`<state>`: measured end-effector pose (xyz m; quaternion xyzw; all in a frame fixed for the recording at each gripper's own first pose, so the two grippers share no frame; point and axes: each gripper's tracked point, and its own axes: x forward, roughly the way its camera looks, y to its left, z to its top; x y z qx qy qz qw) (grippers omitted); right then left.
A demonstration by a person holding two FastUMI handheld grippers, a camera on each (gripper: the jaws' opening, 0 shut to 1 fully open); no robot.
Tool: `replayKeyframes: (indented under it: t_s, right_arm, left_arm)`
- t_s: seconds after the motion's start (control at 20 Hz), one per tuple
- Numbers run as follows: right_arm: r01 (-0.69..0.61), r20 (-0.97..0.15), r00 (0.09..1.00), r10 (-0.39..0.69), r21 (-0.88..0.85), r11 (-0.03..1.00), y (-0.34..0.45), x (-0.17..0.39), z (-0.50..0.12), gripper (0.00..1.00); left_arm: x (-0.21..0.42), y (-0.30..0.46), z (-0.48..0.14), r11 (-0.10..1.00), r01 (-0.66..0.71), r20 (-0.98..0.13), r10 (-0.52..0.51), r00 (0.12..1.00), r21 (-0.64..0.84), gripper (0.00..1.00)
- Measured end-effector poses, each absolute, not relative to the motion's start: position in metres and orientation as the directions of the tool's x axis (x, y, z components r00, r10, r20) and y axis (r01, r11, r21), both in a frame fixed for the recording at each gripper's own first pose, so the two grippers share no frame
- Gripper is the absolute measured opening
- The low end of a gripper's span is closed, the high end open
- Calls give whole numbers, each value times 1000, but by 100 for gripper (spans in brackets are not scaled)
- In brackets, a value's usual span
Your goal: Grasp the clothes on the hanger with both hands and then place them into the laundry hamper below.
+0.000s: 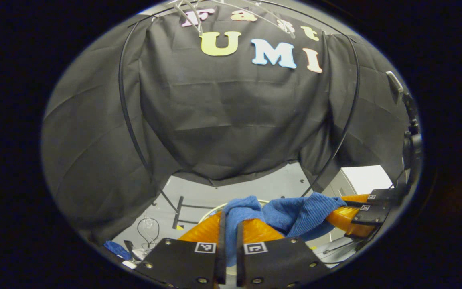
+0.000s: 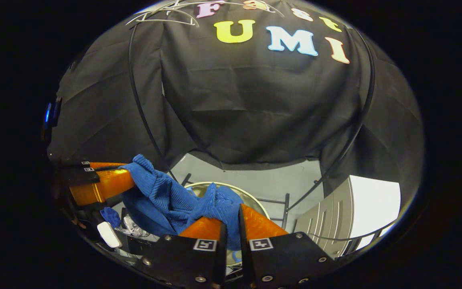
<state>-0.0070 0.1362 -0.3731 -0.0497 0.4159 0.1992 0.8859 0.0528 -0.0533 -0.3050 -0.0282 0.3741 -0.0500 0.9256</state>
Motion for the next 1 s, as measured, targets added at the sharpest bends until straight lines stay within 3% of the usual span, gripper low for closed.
replayKeyframes:
  t_s: [0.2, 0.25, 0.35, 0.45, 0.8, 1.0]
  right_arm:
    - [-375, -761, 570, 311, 96, 922, 131, -12, -373, 65]
    - [-375, -759, 573, 308, 92, 923, 130, -11, -371, 79]
    - [-370, -757, 581, 299, 81, 925, 127, -9, -369, 92]
    - [-366, -756, 582, 298, 83, 927, 126, -11, -370, 94]
    - [-332, -714, 646, 269, 53, 942, 116, 2, -344, 94]
    - [-292, -640, 723, 260, 58, 955, 106, 16, -297, 94]
  left_arm:
    - [48, -53, -309, 995, 63, -679, -99, 728, -77, 79]
    - [46, -52, -313, 995, 60, -676, -95, 731, -75, 81]
    - [41, -49, -314, 996, 58, -677, -93, 730, -74, 83]
    - [36, -43, -313, 996, 55, -679, -89, 729, -72, 94]
    - [48, -42, -306, 996, 55, -648, -84, 757, -64, 94]
    - [66, -46, -250, 995, 72, -573, -98, 814, -68, 94]
